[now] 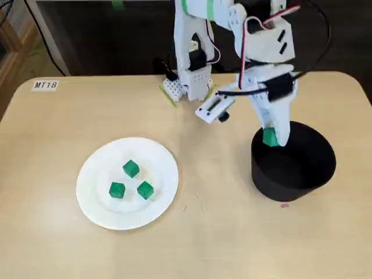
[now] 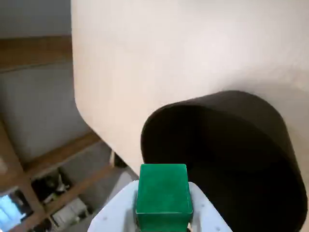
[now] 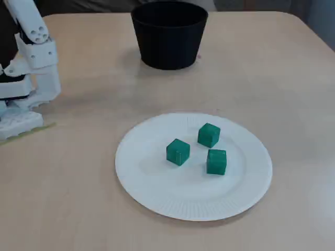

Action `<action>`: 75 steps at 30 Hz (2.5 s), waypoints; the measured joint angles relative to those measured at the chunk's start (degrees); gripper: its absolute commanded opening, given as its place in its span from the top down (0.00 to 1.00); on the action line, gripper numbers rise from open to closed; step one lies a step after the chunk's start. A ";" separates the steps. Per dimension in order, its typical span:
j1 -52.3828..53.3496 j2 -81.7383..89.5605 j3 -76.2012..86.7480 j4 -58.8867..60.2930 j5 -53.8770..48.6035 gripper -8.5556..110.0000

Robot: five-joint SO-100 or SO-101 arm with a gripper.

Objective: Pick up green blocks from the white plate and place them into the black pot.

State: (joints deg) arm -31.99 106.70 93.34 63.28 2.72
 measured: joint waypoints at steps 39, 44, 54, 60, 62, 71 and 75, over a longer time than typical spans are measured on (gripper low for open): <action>22.06 -4.39 1.05 12.30 0.18 0.95; 33.22 -4.39 0.53 15.64 8.96 0.95; 42.01 -9.32 0.53 17.05 20.57 0.90; 45.62 -13.45 -1.23 15.82 21.36 0.76; 45.62 -15.38 -1.58 15.38 20.30 0.74; 45.62 -19.95 -1.76 14.59 14.15 0.62; 47.02 -21.18 -2.02 14.59 12.92 0.61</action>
State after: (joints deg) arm 15.03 85.52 91.32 77.87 15.64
